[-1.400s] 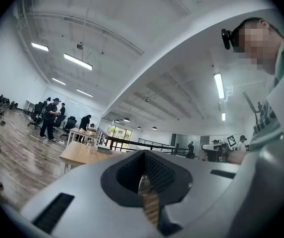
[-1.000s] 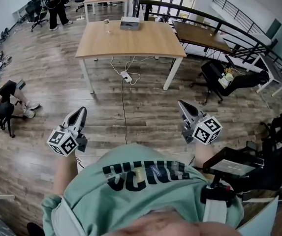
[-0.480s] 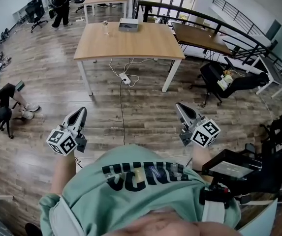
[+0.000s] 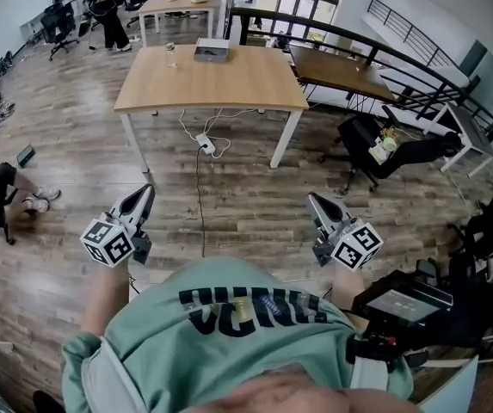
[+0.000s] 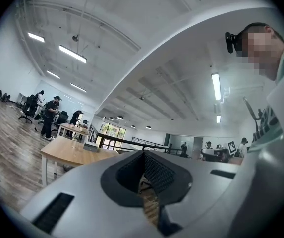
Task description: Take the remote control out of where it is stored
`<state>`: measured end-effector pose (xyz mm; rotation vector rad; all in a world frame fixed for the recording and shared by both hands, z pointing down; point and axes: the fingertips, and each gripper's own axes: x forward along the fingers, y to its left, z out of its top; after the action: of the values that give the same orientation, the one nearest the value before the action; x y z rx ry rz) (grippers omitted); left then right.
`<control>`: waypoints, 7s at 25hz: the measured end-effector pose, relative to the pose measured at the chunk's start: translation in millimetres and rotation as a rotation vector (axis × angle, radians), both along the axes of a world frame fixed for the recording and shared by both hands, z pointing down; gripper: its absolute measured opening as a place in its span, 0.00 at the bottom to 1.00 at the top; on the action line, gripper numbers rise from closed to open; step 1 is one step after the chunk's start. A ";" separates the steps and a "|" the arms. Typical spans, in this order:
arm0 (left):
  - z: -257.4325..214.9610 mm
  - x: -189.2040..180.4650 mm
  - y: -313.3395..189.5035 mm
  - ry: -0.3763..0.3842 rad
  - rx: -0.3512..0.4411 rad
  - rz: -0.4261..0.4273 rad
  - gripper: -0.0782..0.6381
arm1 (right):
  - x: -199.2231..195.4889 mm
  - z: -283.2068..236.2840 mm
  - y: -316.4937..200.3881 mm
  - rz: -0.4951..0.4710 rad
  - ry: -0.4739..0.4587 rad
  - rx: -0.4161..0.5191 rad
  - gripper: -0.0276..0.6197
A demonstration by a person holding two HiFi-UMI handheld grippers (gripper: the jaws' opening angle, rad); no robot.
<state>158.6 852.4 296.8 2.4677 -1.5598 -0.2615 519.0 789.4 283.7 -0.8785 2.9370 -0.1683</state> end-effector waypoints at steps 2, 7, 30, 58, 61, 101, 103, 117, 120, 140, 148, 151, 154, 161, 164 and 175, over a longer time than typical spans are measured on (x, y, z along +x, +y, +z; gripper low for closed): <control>1.1 16.9 -5.5 0.004 0.000 0.001 0.09 | 15.4 3.3 -4.7 -0.007 0.003 -0.001 0.04; 7.3 52.6 -15.1 0.009 -0.012 -0.011 0.09 | 44.5 14.9 -18.0 -0.035 0.000 -0.019 0.04; 10.3 -86.1 -131.1 0.009 0.018 0.040 0.09 | -106.8 10.3 -118.6 -0.019 0.065 -0.011 0.04; 40.5 -266.6 -240.7 0.014 -0.032 -0.166 0.09 | -291.6 -4.9 -318.5 -0.162 0.057 -0.006 0.04; 31.5 -245.6 -268.2 -0.007 -0.015 -0.223 0.09 | -281.5 -2.5 -361.2 -0.218 0.034 0.003 0.04; 55.4 -282.3 -708.8 0.046 -0.028 0.160 0.09 | -333.8 17.9 -693.0 0.042 0.079 -0.092 0.04; 60.9 -307.9 -719.4 0.050 -0.036 0.158 0.09 | -356.4 18.6 -699.6 0.049 0.104 -0.095 0.04; 77.6 -335.9 -793.4 0.046 -0.093 0.100 0.09 | -384.2 46.4 -800.6 -0.006 0.070 -0.156 0.04; 74.9 -324.7 -820.0 0.006 -0.091 0.048 0.09 | -380.3 59.4 -844.3 -0.069 0.053 -0.163 0.04; 99.6 -296.6 -949.2 -0.040 -0.290 -0.172 0.09 | -387.5 140.6 -1061.4 -0.229 0.003 -0.281 0.04; 142.9 -339.6 -973.1 0.015 -0.258 -0.001 0.09 | -455.6 151.2 -1024.9 -0.183 0.133 -0.322 0.04; 138.2 -357.1 -984.7 0.013 -0.232 0.047 0.09 | -481.9 143.7 -1021.4 -0.166 0.142 -0.303 0.04; 135.6 -360.5 -983.4 0.023 -0.215 0.036 0.09 | -493.2 130.8 -1031.0 -0.177 0.135 -0.275 0.04; 143.6 -356.5 -976.1 0.051 -0.240 -0.070 0.09 | -494.1 131.0 -1049.1 -0.261 0.129 -0.268 0.04; 141.1 -348.3 -976.9 0.038 -0.244 -0.062 0.09 | -491.7 136.7 -1047.7 -0.268 0.098 -0.277 0.04; 157.2 -341.3 -1014.5 -0.038 -0.294 -0.033 0.09 | -482.0 169.9 -1072.3 -0.242 0.147 -0.315 0.04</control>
<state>-182.7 -162.0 454.0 2.2337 -1.5304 0.0108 37.0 -282.9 453.6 -0.5796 3.2031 -0.6200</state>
